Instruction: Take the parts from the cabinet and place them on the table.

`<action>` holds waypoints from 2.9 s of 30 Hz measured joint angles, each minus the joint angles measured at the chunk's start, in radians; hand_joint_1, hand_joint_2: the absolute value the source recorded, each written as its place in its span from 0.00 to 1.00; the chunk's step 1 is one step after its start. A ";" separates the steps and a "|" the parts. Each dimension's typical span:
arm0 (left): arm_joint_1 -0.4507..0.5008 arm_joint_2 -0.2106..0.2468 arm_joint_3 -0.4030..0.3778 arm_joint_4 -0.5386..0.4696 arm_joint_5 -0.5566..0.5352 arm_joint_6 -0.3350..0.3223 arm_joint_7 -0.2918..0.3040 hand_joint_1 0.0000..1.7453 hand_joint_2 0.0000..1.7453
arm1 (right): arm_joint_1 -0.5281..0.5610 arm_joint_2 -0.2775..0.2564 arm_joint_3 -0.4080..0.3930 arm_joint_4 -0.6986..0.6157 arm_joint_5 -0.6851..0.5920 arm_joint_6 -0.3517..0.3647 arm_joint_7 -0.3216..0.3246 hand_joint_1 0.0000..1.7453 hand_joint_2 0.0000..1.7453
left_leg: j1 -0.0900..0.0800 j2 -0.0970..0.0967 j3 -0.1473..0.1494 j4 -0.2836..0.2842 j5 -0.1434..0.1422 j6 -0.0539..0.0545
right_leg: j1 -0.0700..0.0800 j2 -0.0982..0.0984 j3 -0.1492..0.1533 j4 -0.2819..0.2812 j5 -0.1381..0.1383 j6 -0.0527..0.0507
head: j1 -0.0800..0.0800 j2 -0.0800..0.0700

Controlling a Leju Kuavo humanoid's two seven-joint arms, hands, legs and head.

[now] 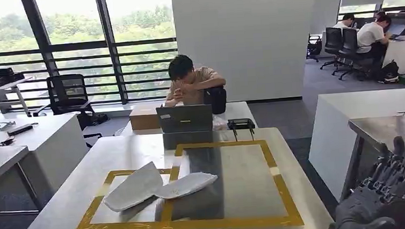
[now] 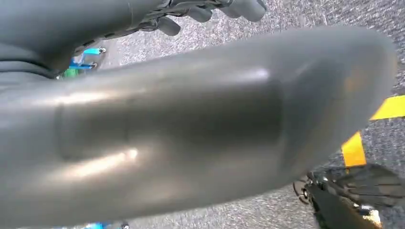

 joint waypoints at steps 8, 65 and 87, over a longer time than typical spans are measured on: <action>0.000 -0.003 -0.001 -0.002 -0.009 -0.002 0.003 0.00 0.00 | 0.033 -0.026 -0.014 0.001 0.028 -0.029 -0.009 0.00 0.00 | -0.002 0.016 -0.088 -0.010 0.084 0.053 | -0.008 0.005 -0.080 0.252 -0.207 0.040 | 0.002 0.000; -0.012 -0.010 -0.005 -0.002 0.021 -0.019 0.008 0.00 0.00 | 0.276 0.108 -0.582 1.632 -0.010 0.669 0.860 0.00 0.00 | -0.003 0.013 -0.002 -0.033 0.020 0.040 | -0.003 -0.001 -0.006 -0.013 0.018 0.017 | 0.005 0.000; -0.014 -0.017 -0.027 -0.003 -0.011 0.002 0.034 0.00 0.00 | 0.268 0.140 -0.579 1.636 -0.029 0.519 0.806 0.00 1.00 | 0.009 0.012 -0.171 0.268 -0.021 -0.021 | 0.002 -0.007 0.053 -0.029 -0.031 -0.024 | 0.017 0.000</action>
